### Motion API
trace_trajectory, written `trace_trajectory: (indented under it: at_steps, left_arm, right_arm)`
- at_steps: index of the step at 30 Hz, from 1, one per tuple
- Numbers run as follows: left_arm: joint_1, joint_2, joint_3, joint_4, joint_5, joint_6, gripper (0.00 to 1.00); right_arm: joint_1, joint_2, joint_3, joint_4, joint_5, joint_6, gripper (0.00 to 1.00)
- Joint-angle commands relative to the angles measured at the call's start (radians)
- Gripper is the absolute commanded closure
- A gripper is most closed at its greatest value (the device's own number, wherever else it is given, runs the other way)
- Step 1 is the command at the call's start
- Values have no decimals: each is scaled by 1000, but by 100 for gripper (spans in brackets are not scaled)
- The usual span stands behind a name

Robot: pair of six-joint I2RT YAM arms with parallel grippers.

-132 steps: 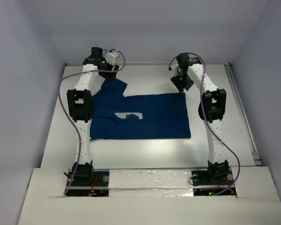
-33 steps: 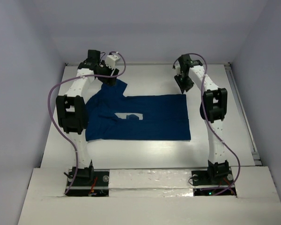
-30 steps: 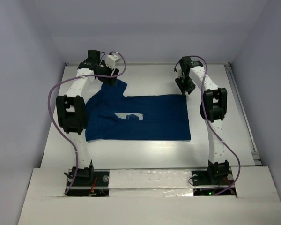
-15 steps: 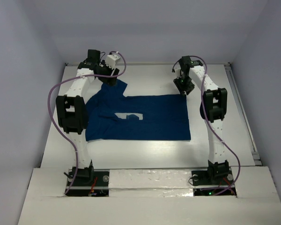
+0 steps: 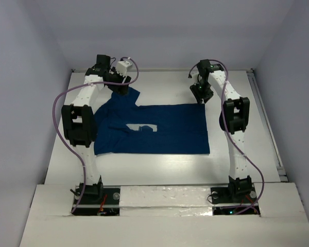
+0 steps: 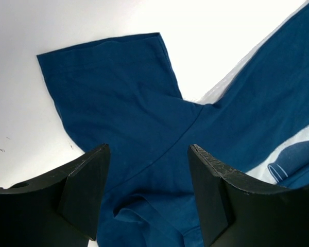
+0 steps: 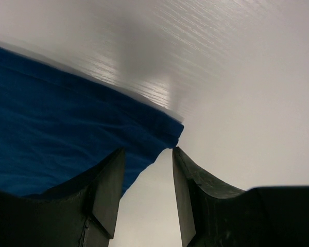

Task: Fold and stack the t-shirts
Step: Fold the flattened tshirt in 1/3 of the way

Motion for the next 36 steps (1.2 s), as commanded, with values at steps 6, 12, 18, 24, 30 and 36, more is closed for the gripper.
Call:
trace_trajectory:
  at_steps: [6,12,18,24,30,36]
  left_arm:
    - [-2,-25,99,-58,29,-31,41]
    - [-2,-49,151,-113,9,-27,41]
    - [-11,-71,121,-123,32,-31,41]
    - [-11,-159,-99,-66,148,15,55]
    - [-21,-274,-380,-6,268,123,100]
    - [-30,-396,-602,17,270,217,100]
  right_arm:
    - [-5,17,30,-49,-64,-5,51]
    - [-23,14,11,-58,-128,11,50]
    - [-32,-28,-41,-63,-337,14,69]
    - [-6,-243,-405,201,-304,43,100]
    - [22,-467,-741,422,-281,23,100]
    - [58,-607,-903,537,-201,-12,100]
